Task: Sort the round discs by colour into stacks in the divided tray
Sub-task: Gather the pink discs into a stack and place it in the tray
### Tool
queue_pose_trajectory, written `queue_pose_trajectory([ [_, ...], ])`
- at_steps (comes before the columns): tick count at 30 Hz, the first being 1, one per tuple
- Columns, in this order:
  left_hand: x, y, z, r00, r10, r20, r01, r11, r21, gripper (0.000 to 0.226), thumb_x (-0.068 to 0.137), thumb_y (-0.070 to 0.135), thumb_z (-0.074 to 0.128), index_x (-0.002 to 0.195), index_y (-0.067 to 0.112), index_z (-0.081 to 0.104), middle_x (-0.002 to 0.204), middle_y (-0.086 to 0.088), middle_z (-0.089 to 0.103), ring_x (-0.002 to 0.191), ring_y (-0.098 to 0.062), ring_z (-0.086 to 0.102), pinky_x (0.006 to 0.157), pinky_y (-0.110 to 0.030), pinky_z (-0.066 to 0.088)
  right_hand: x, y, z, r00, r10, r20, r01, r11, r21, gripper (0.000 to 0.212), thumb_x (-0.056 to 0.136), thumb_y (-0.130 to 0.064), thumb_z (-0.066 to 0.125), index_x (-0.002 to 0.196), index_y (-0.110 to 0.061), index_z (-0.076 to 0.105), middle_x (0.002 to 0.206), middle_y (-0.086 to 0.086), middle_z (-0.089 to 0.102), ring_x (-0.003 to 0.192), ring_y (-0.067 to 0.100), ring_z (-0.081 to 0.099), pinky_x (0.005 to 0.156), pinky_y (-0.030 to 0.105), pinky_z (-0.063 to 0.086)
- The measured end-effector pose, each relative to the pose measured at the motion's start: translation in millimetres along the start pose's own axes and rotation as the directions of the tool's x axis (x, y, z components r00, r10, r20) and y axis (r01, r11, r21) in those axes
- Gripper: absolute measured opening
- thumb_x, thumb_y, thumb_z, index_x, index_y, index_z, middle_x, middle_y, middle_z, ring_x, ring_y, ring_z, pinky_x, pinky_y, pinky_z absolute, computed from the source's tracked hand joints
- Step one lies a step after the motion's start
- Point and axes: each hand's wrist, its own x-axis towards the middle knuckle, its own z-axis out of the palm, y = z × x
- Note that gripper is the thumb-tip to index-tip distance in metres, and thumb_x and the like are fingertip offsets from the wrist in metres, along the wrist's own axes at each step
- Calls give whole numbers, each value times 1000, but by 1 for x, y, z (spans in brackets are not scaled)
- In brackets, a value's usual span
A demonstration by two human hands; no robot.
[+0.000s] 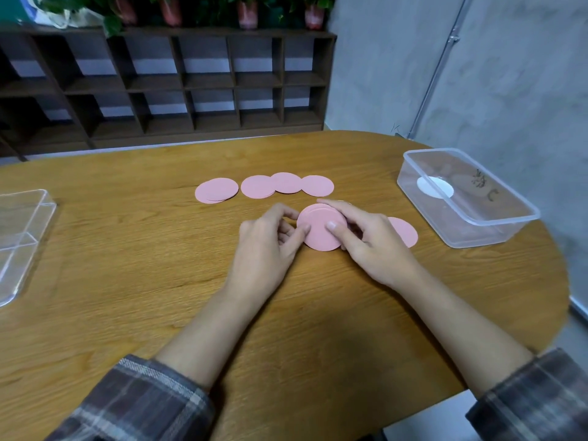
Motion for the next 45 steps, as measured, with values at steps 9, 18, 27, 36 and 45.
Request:
queue_pose_trajectory([
  [9, -3, -1, 5, 988, 132, 84, -137, 989, 55, 20, 95, 36, 72, 110, 23, 73, 86, 12, 69, 80, -7, 65, 78, -37, 55, -25, 4, -28, 992, 62, -107, -69, 996, -58, 24, 106, -25, 53, 128, -27, 63, 110, -11, 72, 103, 15, 66, 94, 44, 50],
  [18, 0, 19, 41, 949, 210, 236, -236, 967, 91, 23, 98, 34, 67, 116, 21, 72, 113, 9, 68, 109, -14, 62, 95, -41, 52, -74, 22, -73, 956, 134, -261, -160, 984, -79, 24, 106, -22, 53, 125, -30, 65, 113, -21, 71, 108, 2, 63, 90, 21, 48],
  [27, 12, 28, 66, 883, 261, 391, -344, 925, 160, 50, 95, 47, 69, 139, 24, 64, 148, 8, 60, 140, -12, 50, 114, -41, 43, -88, 33, -81, 895, 161, -416, -222, 969, -104, 23, 104, -19, 54, 123, -27, 66, 103, -18, 70, 95, -12, 59, 77, 1, 37],
  [36, 24, 41, 84, 845, 290, 450, -414, 886, 207, 59, 91, 59, 68, 140, 27, 64, 145, 9, 61, 135, -13, 54, 111, -42, 44, -86, 37, -80, 876, 176, -450, -260, 957, -131, 24, 104, -20, 54, 125, -25, 65, 105, -12, 71, 93, 2, 58, 78, 3, 38],
  [45, 20, 43, 77, 841, 313, 442, -456, 849, 267, 35, 99, 52, 59, 115, 24, 71, 106, 8, 69, 101, -19, 62, 77, -36, 49, -86, 35, -80, 875, 190, -446, -274, 953, -132, 23, 104, -23, 54, 124, -25, 66, 104, -13, 71, 94, 3, 60, 80, 6, 40],
])
